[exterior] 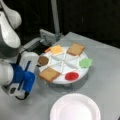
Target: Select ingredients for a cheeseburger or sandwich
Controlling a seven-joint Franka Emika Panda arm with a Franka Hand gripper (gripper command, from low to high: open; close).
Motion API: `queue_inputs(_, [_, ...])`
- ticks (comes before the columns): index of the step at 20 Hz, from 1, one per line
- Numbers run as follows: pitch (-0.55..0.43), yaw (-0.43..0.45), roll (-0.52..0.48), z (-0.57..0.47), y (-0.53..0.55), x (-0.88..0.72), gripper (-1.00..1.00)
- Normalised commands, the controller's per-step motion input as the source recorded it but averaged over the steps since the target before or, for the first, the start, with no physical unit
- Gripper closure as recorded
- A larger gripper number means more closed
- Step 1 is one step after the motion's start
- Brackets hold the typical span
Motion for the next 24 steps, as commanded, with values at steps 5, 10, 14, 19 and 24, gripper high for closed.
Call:
queue_inputs(5, [-0.037,0.099,0.324,-0.06,-0.10,0.43,-1.00])
queue_inputs(10, [-0.014,0.140,0.267,-0.08,-0.18,0.43,-1.00])
queue_inputs(14, [0.011,0.143,0.258,-0.04,-0.28,0.35,-1.00])
queue_inputs(19, [0.013,0.154,0.288,-0.07,-0.31,0.26,-1.00])
queue_inputs(24, [0.002,0.146,0.339,-0.15,-0.28,0.21,-1.00])
